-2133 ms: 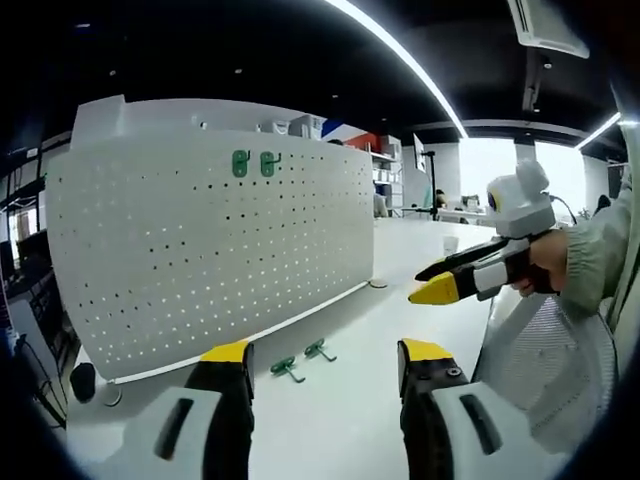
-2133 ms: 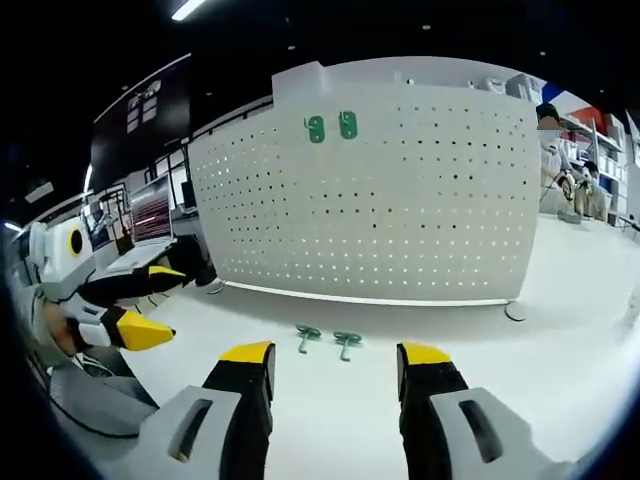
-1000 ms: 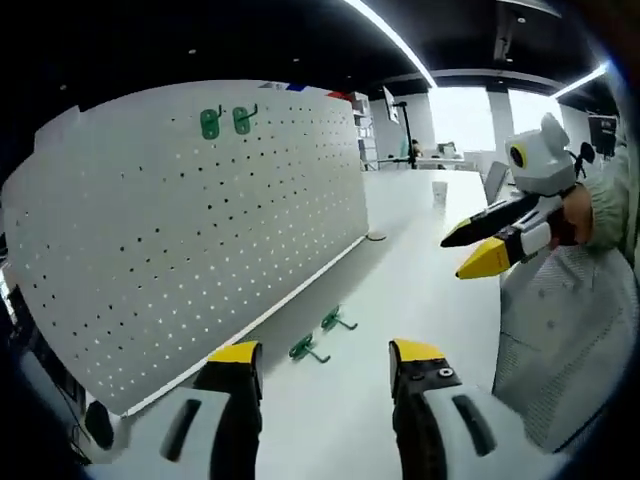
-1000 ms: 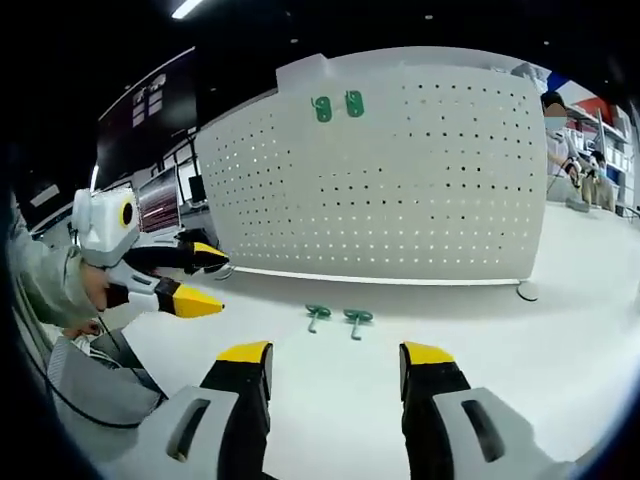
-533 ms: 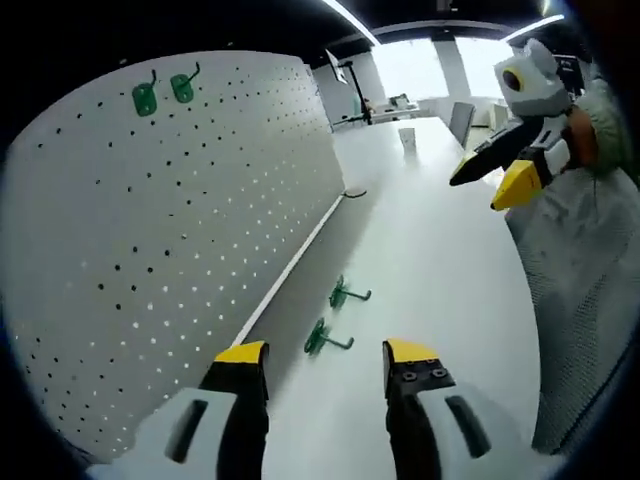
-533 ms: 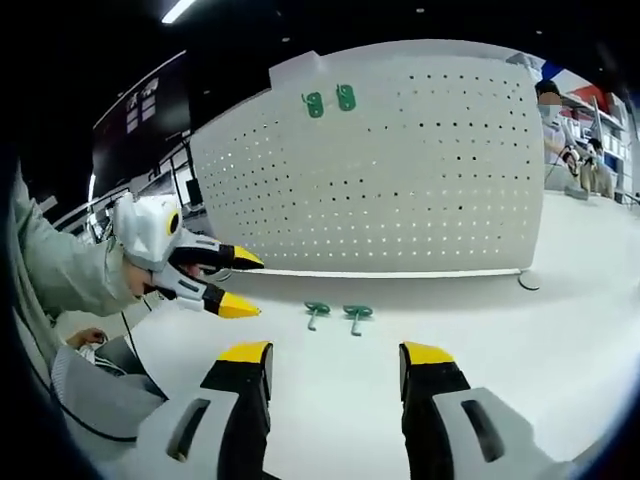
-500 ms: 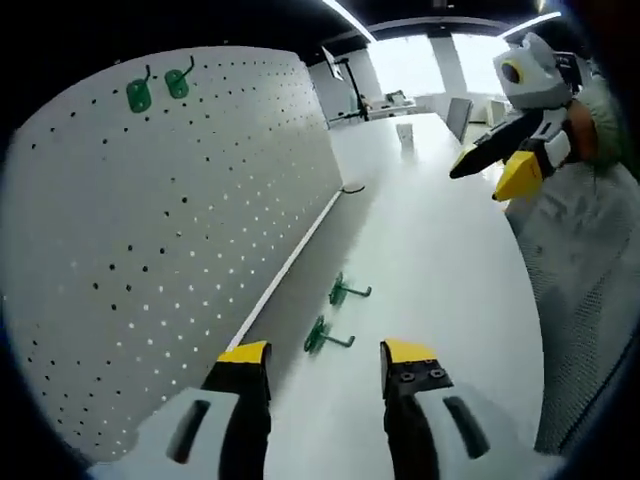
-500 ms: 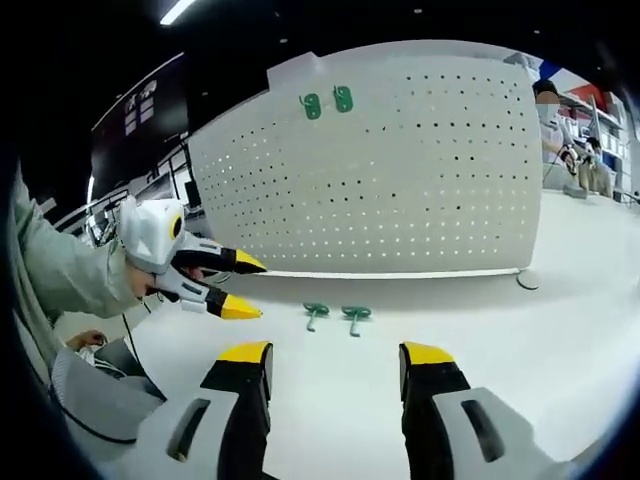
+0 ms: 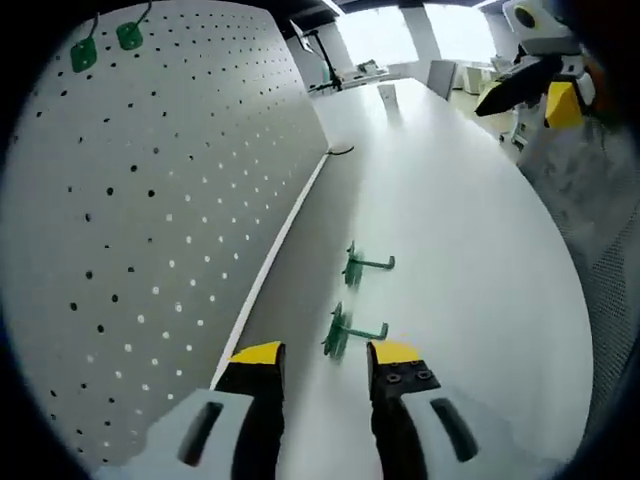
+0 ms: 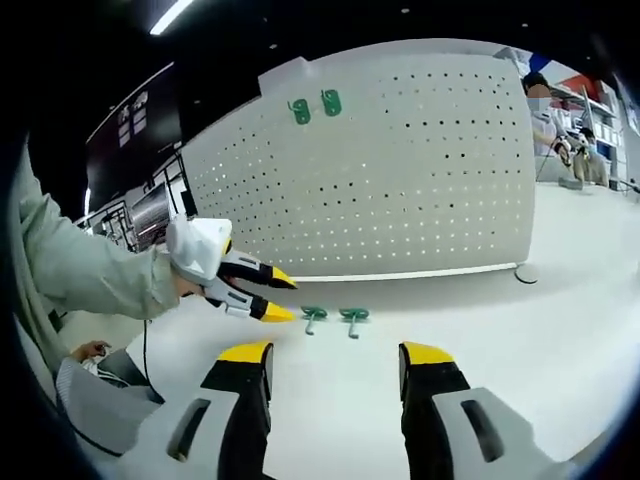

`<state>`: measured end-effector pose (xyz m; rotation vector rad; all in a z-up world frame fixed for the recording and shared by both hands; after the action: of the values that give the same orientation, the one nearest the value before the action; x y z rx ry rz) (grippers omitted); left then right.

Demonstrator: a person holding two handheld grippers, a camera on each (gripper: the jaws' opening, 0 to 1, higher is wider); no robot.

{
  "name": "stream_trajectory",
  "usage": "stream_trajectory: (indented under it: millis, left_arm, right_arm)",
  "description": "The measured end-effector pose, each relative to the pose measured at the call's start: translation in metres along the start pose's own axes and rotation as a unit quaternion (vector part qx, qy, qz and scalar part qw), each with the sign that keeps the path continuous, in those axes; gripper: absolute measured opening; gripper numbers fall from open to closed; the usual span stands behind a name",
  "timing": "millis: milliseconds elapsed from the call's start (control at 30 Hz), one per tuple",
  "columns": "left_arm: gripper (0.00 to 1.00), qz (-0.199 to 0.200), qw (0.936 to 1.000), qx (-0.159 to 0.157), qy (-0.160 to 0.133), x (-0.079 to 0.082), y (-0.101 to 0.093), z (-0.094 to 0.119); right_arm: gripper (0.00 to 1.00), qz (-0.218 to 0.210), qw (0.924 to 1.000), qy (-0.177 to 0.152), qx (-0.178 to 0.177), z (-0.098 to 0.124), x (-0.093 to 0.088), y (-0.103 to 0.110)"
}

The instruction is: Insert the hook assembly into the mounting plate slot until the hook locks in place.

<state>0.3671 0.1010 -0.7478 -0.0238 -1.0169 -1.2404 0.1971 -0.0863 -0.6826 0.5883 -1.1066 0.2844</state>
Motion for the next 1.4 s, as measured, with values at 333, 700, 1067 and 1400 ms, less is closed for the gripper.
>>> stream_trajectory:
  millis: [333,700,1067,1400]
  left_arm:
    - [0.29,0.001,0.9997,-0.018,0.016,-0.005,0.002,-0.019]
    - [0.23,0.009,0.9988,-0.041,0.026,-0.006,-0.001,-0.026]
    - [0.06,0.025,0.9974,-0.061,0.031,-0.005,-0.005,-0.030]
    - [0.04,0.066,0.9954,-0.055,0.040,-0.003,-0.005,-0.032]
  right_arm:
    - [0.48,-0.006,1.0000,-0.001,0.000,-0.001,0.000,-0.001]
    - [0.48,-0.010,0.9999,0.001,0.000,-0.001,-0.002,0.000]
    - [0.48,-0.018,0.9998,-0.001,-0.005,0.000,-0.002,-0.002]
    - [0.47,-0.017,0.9998,-0.001,-0.007,0.001,-0.002,-0.002]
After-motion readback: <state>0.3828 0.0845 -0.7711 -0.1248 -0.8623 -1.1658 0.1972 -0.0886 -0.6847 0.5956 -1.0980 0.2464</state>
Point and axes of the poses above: the point that each gripper's makers call its tool centre point, and the gripper's own axes: z roughly backward along the fingers, y roughly to its left, x roughly out of its top, the point moved 7 cm from there along z, roughly backward along the fingers, and after that the axes turned 14 degrees about x, right-handed, at the moved point
